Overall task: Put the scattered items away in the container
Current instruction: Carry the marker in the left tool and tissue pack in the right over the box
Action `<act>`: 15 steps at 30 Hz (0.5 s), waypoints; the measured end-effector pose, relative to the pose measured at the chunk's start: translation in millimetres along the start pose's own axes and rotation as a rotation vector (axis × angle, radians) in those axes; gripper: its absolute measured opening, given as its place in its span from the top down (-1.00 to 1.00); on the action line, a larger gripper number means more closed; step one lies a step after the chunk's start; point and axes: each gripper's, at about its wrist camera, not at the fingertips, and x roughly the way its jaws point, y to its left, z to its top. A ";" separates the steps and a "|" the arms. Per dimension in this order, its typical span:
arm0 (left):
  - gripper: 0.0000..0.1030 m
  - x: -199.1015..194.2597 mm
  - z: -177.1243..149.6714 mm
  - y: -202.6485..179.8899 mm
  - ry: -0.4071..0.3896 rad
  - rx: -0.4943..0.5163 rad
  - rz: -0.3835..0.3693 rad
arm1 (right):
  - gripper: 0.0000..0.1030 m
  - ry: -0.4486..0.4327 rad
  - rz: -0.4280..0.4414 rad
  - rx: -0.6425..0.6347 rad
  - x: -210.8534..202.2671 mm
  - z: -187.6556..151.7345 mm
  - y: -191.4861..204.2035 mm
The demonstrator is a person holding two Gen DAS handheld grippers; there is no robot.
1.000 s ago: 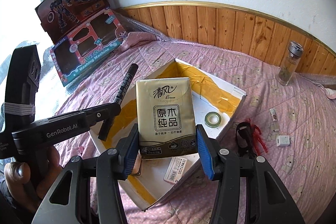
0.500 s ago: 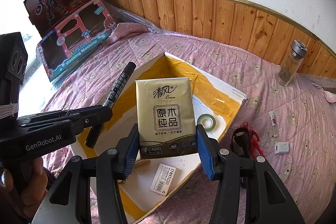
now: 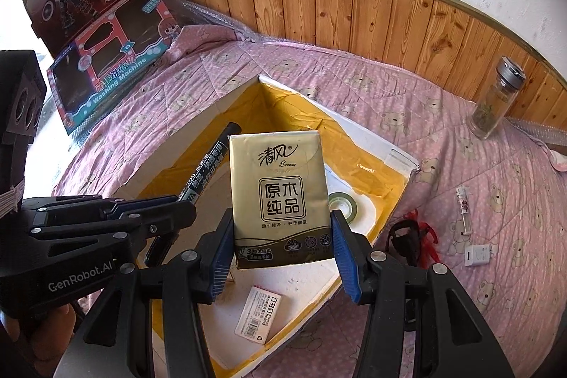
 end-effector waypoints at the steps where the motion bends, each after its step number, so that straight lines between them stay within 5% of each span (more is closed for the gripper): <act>1: 0.73 0.9 1.4 0.2 0.004 -0.001 0.000 | -0.02 0.004 -0.001 0.000 1.8 1.2 -0.7; 15: 0.74 19.9 18.2 11.4 0.052 -0.049 0.036 | -0.02 0.100 0.013 -0.007 34.0 17.8 -5.2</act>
